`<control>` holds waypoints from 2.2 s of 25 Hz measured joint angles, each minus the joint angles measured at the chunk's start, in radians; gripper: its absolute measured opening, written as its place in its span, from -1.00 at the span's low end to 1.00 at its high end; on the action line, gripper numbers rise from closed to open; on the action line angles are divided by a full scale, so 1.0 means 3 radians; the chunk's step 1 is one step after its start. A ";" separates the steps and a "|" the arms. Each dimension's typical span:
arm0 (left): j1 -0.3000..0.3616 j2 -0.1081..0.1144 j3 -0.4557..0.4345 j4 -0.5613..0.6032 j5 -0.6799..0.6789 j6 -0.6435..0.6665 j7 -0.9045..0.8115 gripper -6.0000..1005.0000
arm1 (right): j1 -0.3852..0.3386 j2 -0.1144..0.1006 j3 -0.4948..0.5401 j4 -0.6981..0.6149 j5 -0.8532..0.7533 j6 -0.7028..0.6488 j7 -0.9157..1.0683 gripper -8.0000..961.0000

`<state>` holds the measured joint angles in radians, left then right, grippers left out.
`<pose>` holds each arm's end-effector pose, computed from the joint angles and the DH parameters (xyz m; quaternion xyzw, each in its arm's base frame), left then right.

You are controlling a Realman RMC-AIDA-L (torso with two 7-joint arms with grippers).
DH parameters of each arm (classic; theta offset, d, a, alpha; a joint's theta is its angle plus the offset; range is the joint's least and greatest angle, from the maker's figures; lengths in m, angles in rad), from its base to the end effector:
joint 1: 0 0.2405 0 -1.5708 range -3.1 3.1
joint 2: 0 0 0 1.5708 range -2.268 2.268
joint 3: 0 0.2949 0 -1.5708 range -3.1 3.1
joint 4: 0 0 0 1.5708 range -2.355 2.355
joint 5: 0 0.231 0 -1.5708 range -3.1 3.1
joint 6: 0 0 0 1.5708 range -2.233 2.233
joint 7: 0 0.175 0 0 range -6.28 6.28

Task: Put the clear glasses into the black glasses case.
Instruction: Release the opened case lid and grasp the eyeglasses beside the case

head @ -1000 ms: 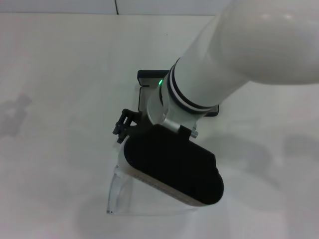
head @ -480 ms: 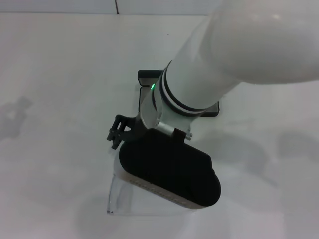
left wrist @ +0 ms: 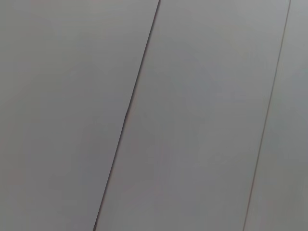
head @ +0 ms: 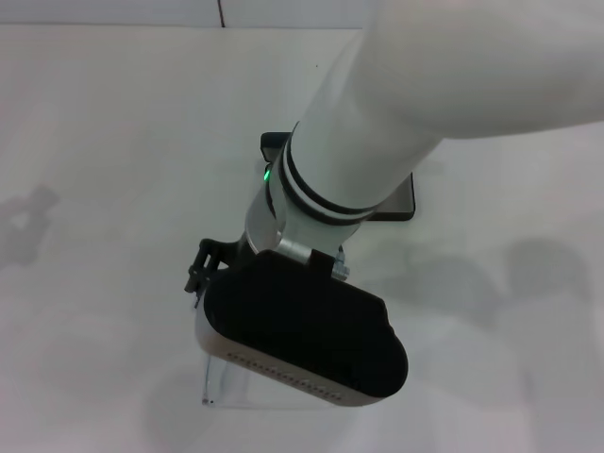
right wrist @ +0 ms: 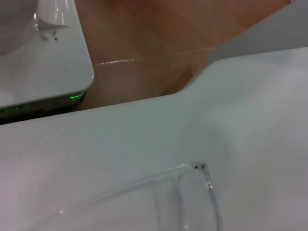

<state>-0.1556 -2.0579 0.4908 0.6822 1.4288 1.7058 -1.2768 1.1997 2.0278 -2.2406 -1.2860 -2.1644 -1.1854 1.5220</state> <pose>-0.3738 0.2834 0.0796 -0.7674 -0.2467 -0.4534 0.3803 -0.0029 0.3231 -0.2039 0.7550 0.6270 0.1726 0.0838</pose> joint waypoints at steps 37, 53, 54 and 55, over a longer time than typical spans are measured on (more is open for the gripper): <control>0.0048 -0.0038 -0.0041 -0.0005 -0.0030 0.0007 0.0012 -0.73 | 0.0396 0.0000 -0.0464 0.0848 0.0813 0.0493 -0.0612 0.09; 0.0047 -0.0041 -0.0041 -0.0089 -0.0027 -0.0001 0.0047 -0.73 | 0.0384 0.0000 -0.0548 0.0913 0.0818 0.0623 -0.0643 -0.23; 0.0045 -0.0037 -0.0041 -0.0106 -0.0027 -0.0001 0.0054 -0.73 | 0.0384 0.0000 -0.0551 0.0913 0.0818 0.0631 -0.0643 -0.25; 0.0043 -0.0029 -0.0041 -0.0130 -0.0027 -0.0001 0.0066 -0.73 | 0.0381 0.0000 -0.0553 0.0913 0.0818 0.0635 -0.0644 -0.27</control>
<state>-0.1428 -2.0666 0.4786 0.6433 1.4206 1.7056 -1.2568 1.3139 2.0278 -2.4064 -1.0121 -1.9190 -0.9948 1.3290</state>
